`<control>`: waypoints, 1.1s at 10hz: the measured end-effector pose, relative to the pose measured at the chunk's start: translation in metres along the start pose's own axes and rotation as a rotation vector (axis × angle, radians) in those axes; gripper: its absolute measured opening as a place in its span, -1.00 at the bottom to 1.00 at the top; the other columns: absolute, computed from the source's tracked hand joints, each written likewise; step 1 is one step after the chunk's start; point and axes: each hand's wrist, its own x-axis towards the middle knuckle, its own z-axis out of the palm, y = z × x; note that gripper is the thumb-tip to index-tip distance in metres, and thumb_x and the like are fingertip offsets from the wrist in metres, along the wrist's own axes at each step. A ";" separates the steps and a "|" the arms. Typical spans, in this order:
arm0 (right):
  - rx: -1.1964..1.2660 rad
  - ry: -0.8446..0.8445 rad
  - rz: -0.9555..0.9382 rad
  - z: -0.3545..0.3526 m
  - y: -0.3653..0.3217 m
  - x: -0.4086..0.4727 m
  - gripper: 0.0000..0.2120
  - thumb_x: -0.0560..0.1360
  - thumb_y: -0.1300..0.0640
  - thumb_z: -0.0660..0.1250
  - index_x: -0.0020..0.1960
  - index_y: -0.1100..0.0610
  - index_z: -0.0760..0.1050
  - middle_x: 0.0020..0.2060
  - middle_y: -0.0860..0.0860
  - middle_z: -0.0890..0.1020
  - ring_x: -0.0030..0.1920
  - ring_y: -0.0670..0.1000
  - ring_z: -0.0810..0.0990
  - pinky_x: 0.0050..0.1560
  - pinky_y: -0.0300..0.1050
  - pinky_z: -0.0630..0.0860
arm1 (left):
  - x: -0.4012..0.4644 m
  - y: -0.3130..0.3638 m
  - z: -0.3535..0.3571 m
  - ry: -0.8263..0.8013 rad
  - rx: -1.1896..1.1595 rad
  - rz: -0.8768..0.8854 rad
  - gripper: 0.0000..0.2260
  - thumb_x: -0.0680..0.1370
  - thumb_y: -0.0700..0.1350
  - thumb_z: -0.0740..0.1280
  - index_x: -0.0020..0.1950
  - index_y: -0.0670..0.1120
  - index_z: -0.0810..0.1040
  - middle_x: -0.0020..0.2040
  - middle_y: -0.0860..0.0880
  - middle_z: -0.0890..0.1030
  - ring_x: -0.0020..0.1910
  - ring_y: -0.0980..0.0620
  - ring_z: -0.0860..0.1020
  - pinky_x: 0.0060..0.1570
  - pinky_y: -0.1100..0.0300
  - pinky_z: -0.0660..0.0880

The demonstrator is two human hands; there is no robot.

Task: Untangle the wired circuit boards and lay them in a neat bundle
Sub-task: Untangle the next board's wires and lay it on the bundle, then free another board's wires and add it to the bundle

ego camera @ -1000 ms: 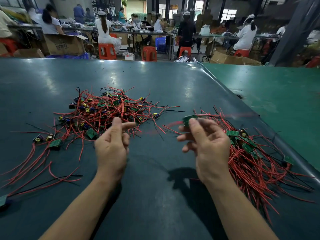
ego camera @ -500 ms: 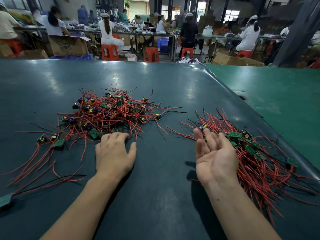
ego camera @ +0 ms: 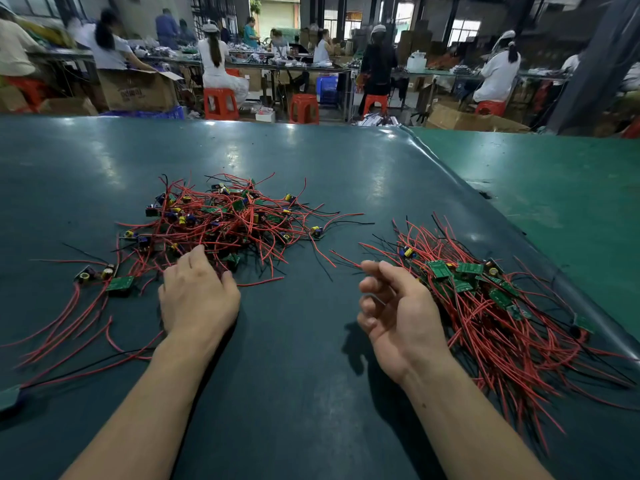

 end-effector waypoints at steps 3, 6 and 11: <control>-0.030 -0.013 0.018 -0.003 0.001 0.003 -0.78 0.56 0.14 0.25 -0.18 0.15 0.60 -0.45 -0.01 0.54 -0.54 -0.10 0.40 -0.58 -0.27 0.25 | -0.007 0.009 -0.006 0.065 -0.176 0.082 -0.57 0.43 0.04 0.46 0.17 -0.12 0.41 -0.06 -0.10 0.58 0.02 -0.23 0.52 0.07 -0.10 0.45; -0.052 -0.009 0.024 -0.003 0.002 0.007 -0.79 0.57 0.14 0.24 -0.16 0.16 0.59 -0.46 -0.02 0.54 -0.55 -0.11 0.39 -0.59 -0.28 0.23 | -0.019 0.012 -0.008 0.204 -0.109 0.197 -0.78 0.51 0.00 0.41 0.06 -0.07 0.52 -0.22 -0.07 0.64 -0.12 -0.21 0.58 -0.11 -0.02 0.40; -0.325 -0.258 0.079 0.001 0.005 0.003 -0.74 0.58 0.06 0.25 -0.09 0.21 0.60 -0.42 0.05 0.59 -0.54 -0.05 0.46 -0.61 -0.29 0.26 | -0.029 0.025 -0.019 0.415 -0.424 0.247 -0.62 0.61 0.21 0.07 -0.20 -0.02 0.43 -0.43 0.08 0.42 -0.42 -0.10 0.40 -0.31 0.13 0.26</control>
